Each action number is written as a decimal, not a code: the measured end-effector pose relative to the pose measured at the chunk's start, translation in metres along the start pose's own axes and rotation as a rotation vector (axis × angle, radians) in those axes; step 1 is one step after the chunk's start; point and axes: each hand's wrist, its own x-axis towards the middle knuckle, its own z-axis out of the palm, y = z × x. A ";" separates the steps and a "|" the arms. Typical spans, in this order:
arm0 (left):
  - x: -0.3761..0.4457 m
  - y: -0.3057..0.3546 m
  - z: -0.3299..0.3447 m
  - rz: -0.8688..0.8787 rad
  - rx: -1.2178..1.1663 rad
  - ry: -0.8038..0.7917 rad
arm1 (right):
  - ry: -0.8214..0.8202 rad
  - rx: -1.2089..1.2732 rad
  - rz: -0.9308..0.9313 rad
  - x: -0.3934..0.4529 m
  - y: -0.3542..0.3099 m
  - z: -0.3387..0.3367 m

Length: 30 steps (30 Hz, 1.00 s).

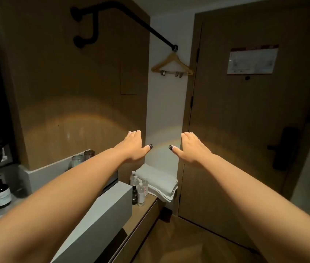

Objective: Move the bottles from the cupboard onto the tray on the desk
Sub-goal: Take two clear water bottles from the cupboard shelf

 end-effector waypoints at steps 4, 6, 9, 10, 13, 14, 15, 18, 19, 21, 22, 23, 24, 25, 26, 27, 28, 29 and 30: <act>0.028 -0.012 0.010 -0.011 -0.043 -0.033 | -0.032 0.001 0.033 0.033 0.005 0.021; 0.047 -0.020 0.020 -0.006 -0.068 -0.046 | -0.050 0.010 0.044 0.055 0.009 0.033; 0.077 -0.038 0.034 0.043 -0.006 -0.025 | -0.062 0.015 0.045 0.084 0.012 0.050; 0.087 -0.044 0.040 0.059 0.010 -0.021 | -0.068 0.016 0.046 0.094 0.013 0.057; 0.116 -0.061 0.051 0.077 0.018 -0.038 | -0.086 0.024 0.058 0.122 0.012 0.075; 0.126 -0.067 0.053 0.074 0.011 -0.048 | -0.093 0.030 0.062 0.131 0.012 0.081; 0.135 -0.073 0.055 0.072 0.004 -0.056 | -0.100 0.033 0.065 0.139 0.011 0.087; 0.160 -0.091 0.059 0.076 -0.004 -0.078 | -0.110 0.028 0.075 0.160 0.012 0.101; 0.168 -0.095 0.061 0.080 -0.004 -0.085 | -0.110 0.031 0.081 0.166 0.012 0.105; 0.183 -0.102 0.064 0.088 0.003 -0.100 | -0.112 0.039 0.082 0.176 0.012 0.109; 0.190 -0.105 0.066 0.089 0.004 -0.104 | -0.118 0.041 0.080 0.180 0.012 0.111; 0.196 -0.106 0.068 0.090 -0.001 -0.107 | -0.122 0.040 0.077 0.183 0.013 0.112; 0.201 -0.107 0.070 0.089 -0.011 -0.109 | -0.128 0.037 0.075 0.186 0.013 0.113; 0.206 -0.108 0.072 0.088 -0.026 -0.108 | -0.127 0.037 0.072 0.190 0.014 0.115; 0.211 -0.108 0.075 0.089 -0.044 -0.107 | -0.126 0.037 0.069 0.194 0.015 0.117; 0.216 -0.108 0.078 0.091 -0.062 -0.106 | -0.123 0.038 0.063 0.199 0.017 0.120; 0.221 -0.107 0.083 0.092 -0.070 -0.106 | -0.121 0.042 0.057 0.203 0.019 0.122; 0.227 -0.107 0.087 0.090 -0.067 -0.109 | -0.120 0.050 0.050 0.208 0.022 0.124; 0.233 -0.105 0.093 0.087 -0.061 -0.114 | -0.119 0.057 0.044 0.213 0.026 0.127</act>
